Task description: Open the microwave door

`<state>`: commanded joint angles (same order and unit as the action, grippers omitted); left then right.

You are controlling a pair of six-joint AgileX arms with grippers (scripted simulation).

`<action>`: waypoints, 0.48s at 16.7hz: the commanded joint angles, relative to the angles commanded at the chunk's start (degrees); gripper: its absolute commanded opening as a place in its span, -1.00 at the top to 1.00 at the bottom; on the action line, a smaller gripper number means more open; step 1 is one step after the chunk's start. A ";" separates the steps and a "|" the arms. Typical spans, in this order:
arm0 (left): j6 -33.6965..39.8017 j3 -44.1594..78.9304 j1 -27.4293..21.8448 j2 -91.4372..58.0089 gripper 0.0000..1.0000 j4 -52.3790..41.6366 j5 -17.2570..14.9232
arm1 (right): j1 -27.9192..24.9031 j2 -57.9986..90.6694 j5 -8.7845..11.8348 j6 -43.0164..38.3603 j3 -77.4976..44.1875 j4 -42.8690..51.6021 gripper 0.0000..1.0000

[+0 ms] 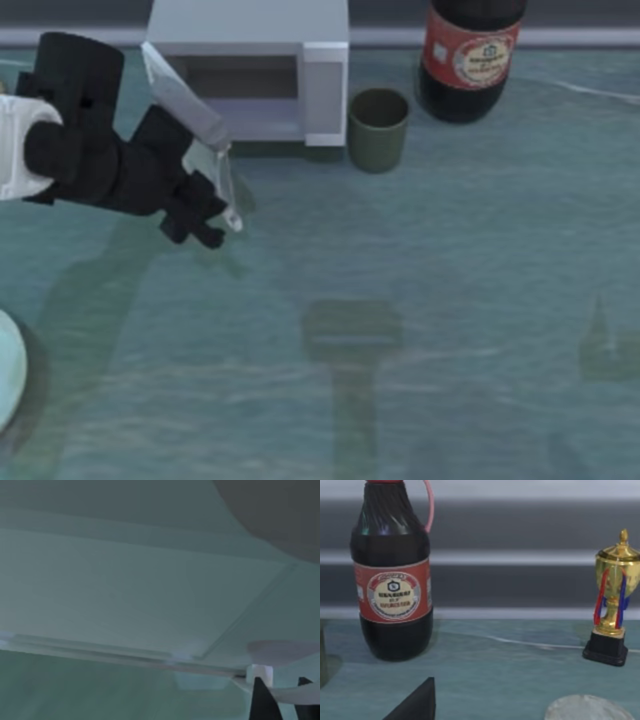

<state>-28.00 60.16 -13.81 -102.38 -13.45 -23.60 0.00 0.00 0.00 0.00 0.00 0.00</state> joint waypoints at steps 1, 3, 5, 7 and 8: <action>0.00 0.00 0.00 0.00 1.00 0.00 0.00 | 0.00 0.00 0.00 0.00 0.00 0.00 -1.00; 0.19 -0.19 -0.33 0.02 1.00 -0.05 -0.33 | 0.00 0.00 0.00 0.00 0.00 0.00 -1.00; -0.45 -0.18 0.00 -0.09 1.00 -0.46 -0.66 | 0.00 0.00 0.00 0.00 0.00 0.00 -1.00; -2.01 0.02 0.59 -0.15 1.00 -1.19 -1.42 | 0.00 0.00 0.00 0.00 0.00 0.00 -1.00; -2.71 0.15 0.96 -0.15 1.00 -1.50 -1.81 | 0.00 0.00 0.00 0.00 0.00 0.00 -1.00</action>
<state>-30.70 60.31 -12.85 -102.53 -14.95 -25.41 0.00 0.00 0.00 0.00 0.00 0.00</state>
